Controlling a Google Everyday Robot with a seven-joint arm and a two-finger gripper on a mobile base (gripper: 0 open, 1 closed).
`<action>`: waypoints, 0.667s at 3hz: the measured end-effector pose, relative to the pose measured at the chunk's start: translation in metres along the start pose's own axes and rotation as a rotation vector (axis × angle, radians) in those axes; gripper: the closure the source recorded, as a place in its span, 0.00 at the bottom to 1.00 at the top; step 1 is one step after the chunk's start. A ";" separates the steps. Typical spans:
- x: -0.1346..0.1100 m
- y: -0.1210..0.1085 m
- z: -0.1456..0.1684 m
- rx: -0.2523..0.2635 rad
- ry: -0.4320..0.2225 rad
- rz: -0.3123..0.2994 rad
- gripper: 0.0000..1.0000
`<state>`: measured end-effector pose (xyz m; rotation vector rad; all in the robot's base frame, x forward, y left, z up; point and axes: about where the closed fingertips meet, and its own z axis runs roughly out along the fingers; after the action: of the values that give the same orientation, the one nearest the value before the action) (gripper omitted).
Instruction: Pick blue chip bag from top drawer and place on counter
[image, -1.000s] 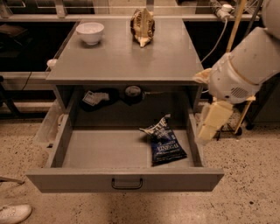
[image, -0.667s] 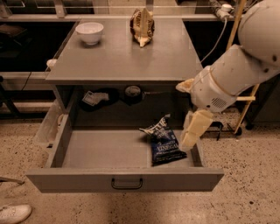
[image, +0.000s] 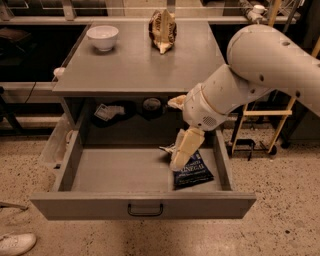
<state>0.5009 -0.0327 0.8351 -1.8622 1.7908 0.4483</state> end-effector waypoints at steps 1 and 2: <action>0.000 0.000 0.000 0.000 0.000 0.000 0.00; 0.028 -0.023 0.019 0.017 -0.009 0.057 0.00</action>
Offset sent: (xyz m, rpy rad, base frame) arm 0.0797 -0.0370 -0.0813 0.0498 0.0530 -0.1610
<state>0.5283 -0.0446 0.8067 -1.7987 1.8396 0.4602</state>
